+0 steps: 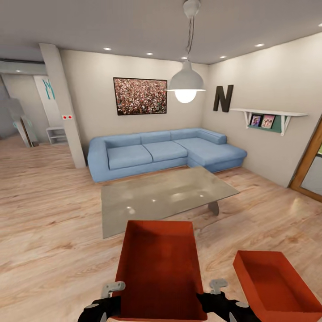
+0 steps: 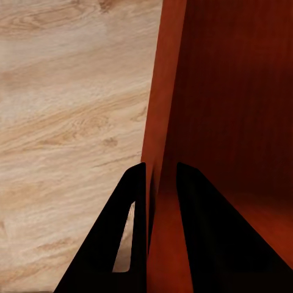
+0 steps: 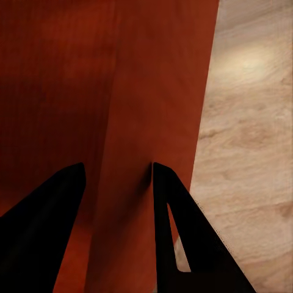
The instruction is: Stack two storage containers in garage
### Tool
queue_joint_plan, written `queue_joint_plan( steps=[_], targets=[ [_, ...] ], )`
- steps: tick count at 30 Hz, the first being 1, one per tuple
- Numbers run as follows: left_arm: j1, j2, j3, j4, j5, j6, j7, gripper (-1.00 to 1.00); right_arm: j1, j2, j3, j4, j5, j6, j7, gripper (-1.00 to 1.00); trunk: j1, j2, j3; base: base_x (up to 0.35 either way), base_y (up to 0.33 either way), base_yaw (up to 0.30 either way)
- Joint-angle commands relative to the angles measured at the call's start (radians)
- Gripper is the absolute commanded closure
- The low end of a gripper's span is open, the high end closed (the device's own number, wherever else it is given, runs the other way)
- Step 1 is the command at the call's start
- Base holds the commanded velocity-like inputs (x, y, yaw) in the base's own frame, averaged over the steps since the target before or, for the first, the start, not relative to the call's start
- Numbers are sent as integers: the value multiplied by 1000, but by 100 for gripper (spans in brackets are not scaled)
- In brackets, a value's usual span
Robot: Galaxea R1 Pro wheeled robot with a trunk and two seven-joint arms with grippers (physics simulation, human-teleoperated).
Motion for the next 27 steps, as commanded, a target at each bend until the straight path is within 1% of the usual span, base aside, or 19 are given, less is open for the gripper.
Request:
queue_joint_plan(
  steps=[1, 27],
  targets=[
    [-1, 0, -3, -2, -4, -60, 6, 100, 0, -1, 3, 0, 3, 9, 25, 100, 0, -1, -2, 0, 140, 300],
    [-1, 0, -3, -2, -4, -60, 6, 100, 0, -1, 4, 0, 3, 8, 25, 100, 0, -1, -2, 0, 7, 300]
  ],
)
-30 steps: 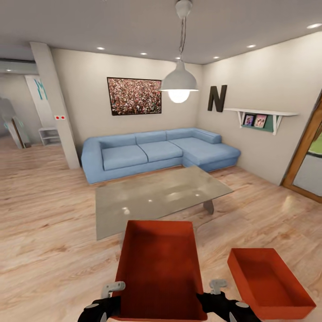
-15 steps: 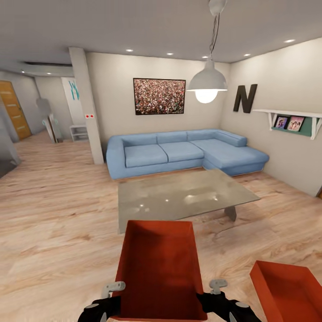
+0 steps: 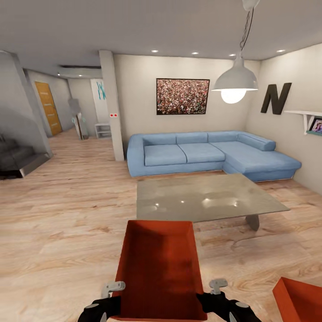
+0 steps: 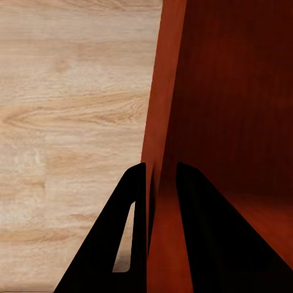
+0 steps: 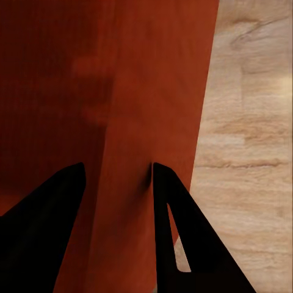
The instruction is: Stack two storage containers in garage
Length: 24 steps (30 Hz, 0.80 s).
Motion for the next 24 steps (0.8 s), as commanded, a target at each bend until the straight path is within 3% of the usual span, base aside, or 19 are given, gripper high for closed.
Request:
queue_joint_plan(
  steps=[1, 12, 24],
  targets=[
    [-1, 0, -3, -3, -4, -60, 6, 100, 0, -1, 4, 1, 3, 8, 25, 100, 0, -1, -2, 0, 0, 300],
    [-1, 0, -3, -3, -4, -59, 6, 100, 0, -1, 4, 0, 3, 8, 25, 100, 0, -1, -2, 0, 0, 293],
    [-1, 0, -3, -3, -4, -59, 6, 100, 0, -1, 4, 0, 3, 8, 31, 100, 0, -1, 3, 0, 0, 38]
  ],
)
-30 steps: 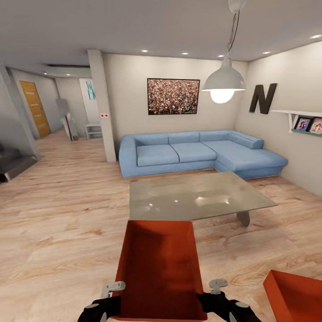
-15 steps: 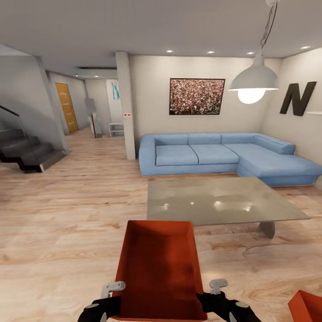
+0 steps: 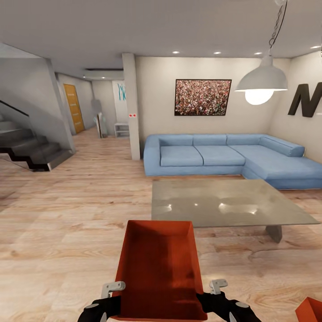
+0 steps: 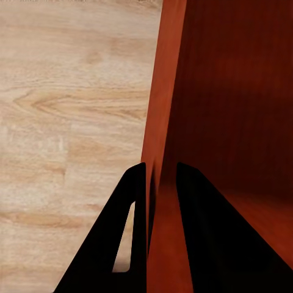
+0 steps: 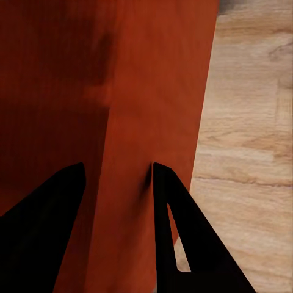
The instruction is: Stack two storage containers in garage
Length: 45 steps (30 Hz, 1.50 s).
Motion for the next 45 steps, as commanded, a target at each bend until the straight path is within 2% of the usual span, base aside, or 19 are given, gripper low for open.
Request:
queue_joint_plan(
  steps=[1, 8, 20, 45],
  targets=[
    [0, 0, -3, -3, -4, -58, 6, 100, 0, -1, 3, 1, 4, 9, 32, 100, 0, -1, 0, 0, 0, 0],
    [0, 0, -3, -3, -4, -58, 6, 100, 0, -1, 4, 1, 5, 9, 33, 100, 0, -1, 10, 0, 0, 0],
    [0, 0, -3, -3, -4, -58, 6, 100, 0, -1, 4, 1, 5, 9, 34, 100, 0, -1, 13, 0, 0, 0],
    [0, -1, -3, -3, -4, -58, 6, 100, 0, -1, 4, 1, 5, 9, 35, 100, 0, -1, 51, 0, 0, 0]
  ],
)
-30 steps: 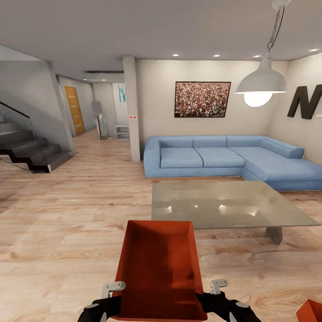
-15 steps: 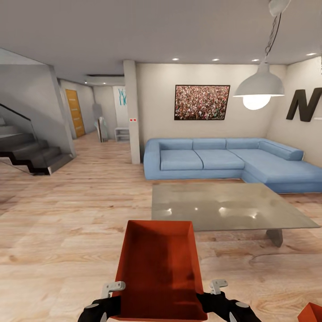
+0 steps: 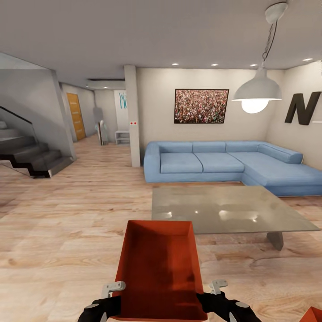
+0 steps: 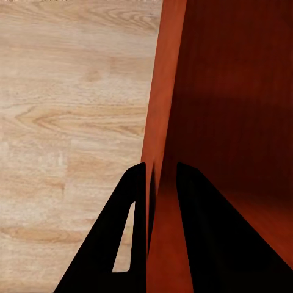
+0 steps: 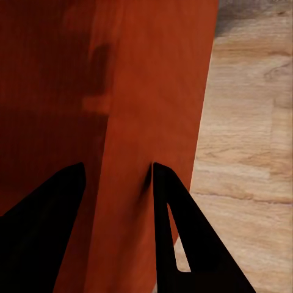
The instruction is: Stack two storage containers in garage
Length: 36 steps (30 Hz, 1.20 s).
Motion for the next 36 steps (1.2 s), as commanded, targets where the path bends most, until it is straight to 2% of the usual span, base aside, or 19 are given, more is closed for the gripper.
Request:
queue_joint_plan(
  steps=[1, 6, 36],
  targets=[
    [0, 0, -3, -3, -3, -58, 6, 100, 0, -1, 5, 1, 4, 8, 34, 100, 0, -1, -1, 0, 0, 0],
    [-1, 0, -3, -3, -3, -58, 6, 100, 0, -1, 5, 1, 4, 8, 26, 100, 0, -1, -1, 0, 0, 175],
    [0, 1, -3, -3, -3, -58, 6, 100, 0, -1, 5, 1, 4, 8, 26, 100, 0, -1, -1, 0, 0, 289]
  ],
)
